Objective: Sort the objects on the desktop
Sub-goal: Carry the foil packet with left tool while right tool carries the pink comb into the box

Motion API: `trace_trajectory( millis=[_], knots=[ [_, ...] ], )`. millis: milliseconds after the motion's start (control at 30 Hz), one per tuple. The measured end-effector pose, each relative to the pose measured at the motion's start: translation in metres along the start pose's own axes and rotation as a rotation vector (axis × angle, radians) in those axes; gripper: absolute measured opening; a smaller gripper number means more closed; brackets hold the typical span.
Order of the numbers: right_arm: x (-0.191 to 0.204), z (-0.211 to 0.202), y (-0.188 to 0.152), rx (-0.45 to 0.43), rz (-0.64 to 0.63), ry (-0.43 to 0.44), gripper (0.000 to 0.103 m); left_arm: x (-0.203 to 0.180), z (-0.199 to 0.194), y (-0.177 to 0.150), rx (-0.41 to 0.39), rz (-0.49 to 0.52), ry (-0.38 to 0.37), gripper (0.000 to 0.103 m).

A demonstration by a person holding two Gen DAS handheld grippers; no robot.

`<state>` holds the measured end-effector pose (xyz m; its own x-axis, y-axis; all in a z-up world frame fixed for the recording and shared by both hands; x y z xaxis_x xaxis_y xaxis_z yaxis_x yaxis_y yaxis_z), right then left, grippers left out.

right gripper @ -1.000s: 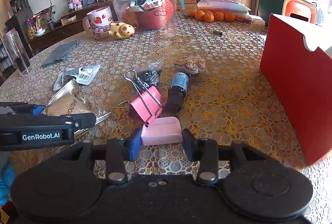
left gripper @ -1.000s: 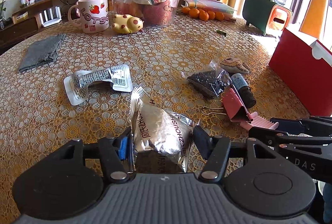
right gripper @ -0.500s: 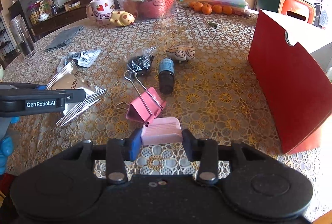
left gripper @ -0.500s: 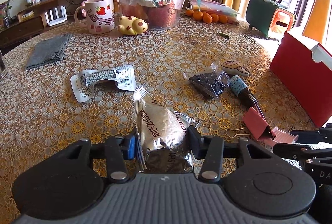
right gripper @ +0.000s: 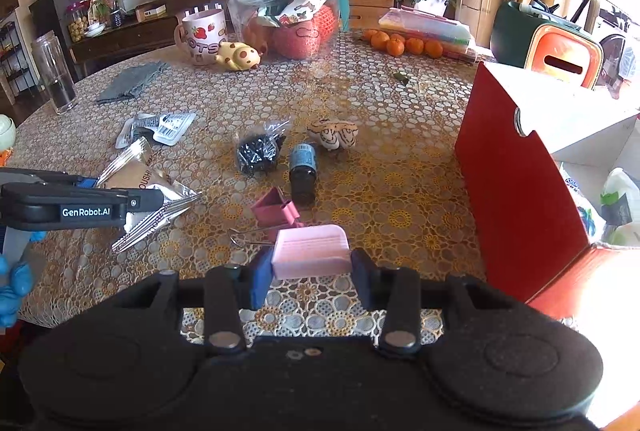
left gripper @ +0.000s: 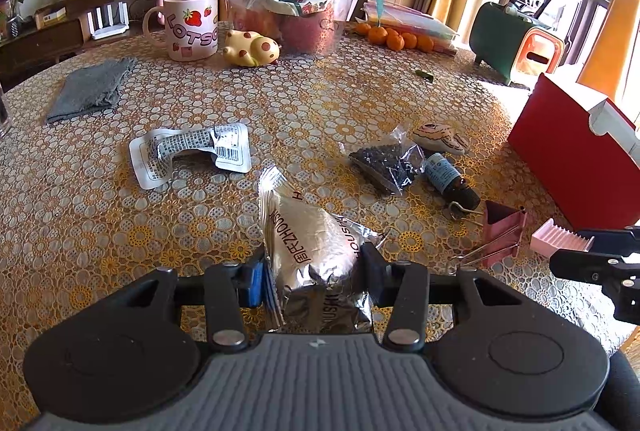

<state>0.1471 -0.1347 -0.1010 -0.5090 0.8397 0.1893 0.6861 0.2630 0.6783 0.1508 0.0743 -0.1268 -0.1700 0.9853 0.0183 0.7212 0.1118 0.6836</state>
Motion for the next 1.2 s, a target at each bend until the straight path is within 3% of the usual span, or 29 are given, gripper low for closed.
trace_trajectory(
  millis=[467, 1200],
  knots=[
    [-0.015, -0.040, 0.010, -0.087, 0.009, -0.007, 0.041, -0.032, -0.042, 0.017, -0.036, 0.017, -0.086, 0.045],
    [-0.070, -0.126, -0.003, -0.208, 0.053, -0.034, 0.041, -0.154, -0.112, 0.039, -0.134, 0.178, -0.262, 0.045]
  ],
)
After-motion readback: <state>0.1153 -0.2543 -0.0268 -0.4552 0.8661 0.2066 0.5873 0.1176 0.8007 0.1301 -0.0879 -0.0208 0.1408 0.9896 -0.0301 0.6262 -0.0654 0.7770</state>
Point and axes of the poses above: each gripper's, at about its wrist camera, not at the fingertips, and z roughly the way its jaws point, x to its left, y to its top, the point moved 3 cm from there along z, roughly the way its jaws point, and after that the axes turned 11 degrees about y, right-handed, at the moved point
